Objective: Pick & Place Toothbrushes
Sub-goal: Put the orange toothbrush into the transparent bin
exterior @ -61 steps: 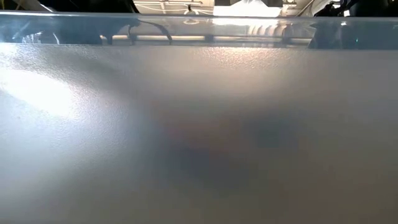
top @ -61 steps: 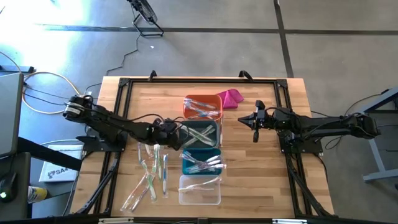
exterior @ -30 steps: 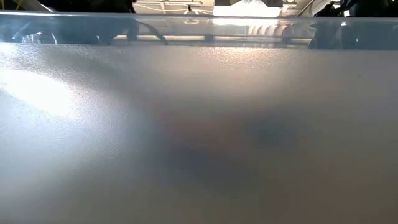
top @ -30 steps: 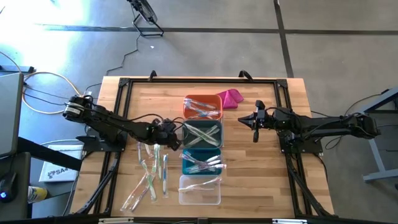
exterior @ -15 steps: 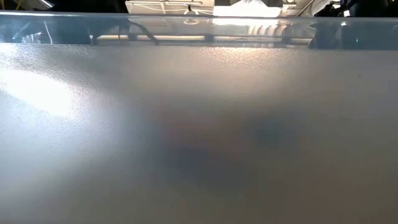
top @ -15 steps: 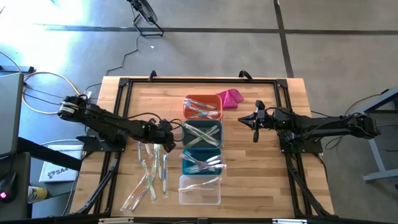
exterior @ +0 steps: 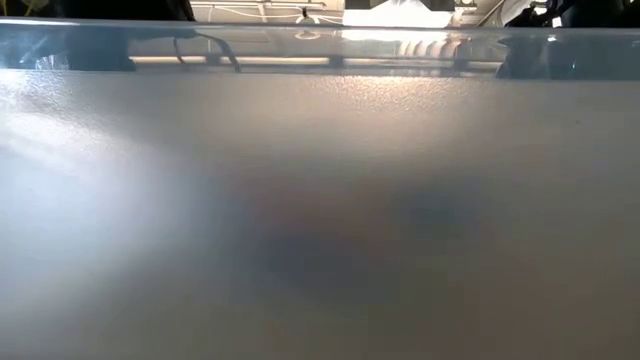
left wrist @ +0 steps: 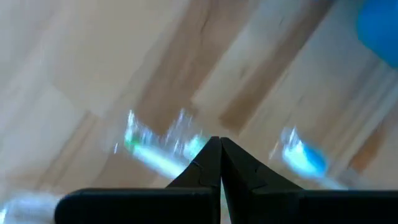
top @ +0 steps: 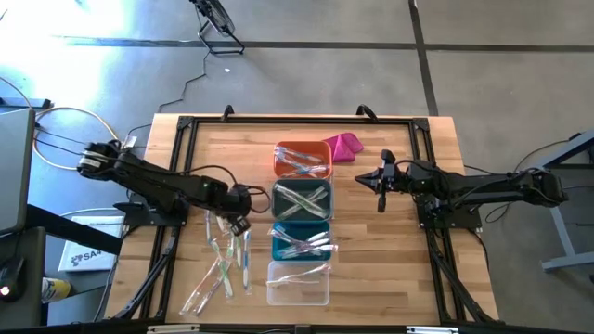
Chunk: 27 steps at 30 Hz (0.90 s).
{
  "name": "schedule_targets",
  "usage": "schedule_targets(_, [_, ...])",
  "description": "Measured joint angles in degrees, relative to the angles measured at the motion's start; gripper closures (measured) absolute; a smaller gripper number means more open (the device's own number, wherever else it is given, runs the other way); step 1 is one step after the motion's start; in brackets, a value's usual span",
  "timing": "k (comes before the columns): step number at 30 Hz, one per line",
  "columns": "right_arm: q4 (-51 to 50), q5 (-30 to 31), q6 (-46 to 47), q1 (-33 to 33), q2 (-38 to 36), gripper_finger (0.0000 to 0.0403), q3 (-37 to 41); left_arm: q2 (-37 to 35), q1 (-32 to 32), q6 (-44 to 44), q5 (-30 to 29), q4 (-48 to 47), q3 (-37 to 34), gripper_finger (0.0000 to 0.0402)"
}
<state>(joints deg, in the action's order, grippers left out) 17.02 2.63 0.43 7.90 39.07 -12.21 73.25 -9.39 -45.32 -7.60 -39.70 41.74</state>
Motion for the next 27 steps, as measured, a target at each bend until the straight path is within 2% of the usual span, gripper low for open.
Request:
schedule_targets(4, [-0.1, 0.0, 0.0, 0.0, 0.0, 0.0398, 0.0, -0.1, 0.0, -2.1, 3.8, -3.3, 0.0, 0.0401])
schedule_targets(8, [-0.1, 0.0, 0.0, 0.0, 0.0, 0.0398, 0.0, -0.1, -1.5, -4.2, 4.5, -6.0, 0.0, 0.0401])
schedule_targets(16, [-0.1, 0.0, 0.0, 0.0, 0.0, 0.0398, 0.0, 0.0, -9.6, -4.7, 4.7, -6.8, 0.0, 0.0401])
schedule_targets(27, [-0.1, 0.0, 0.0, 0.0, 0.0, 0.0398, 0.0, 0.0, -17.5, -18.4, 4.6, -6.7, 0.0, 0.0401])
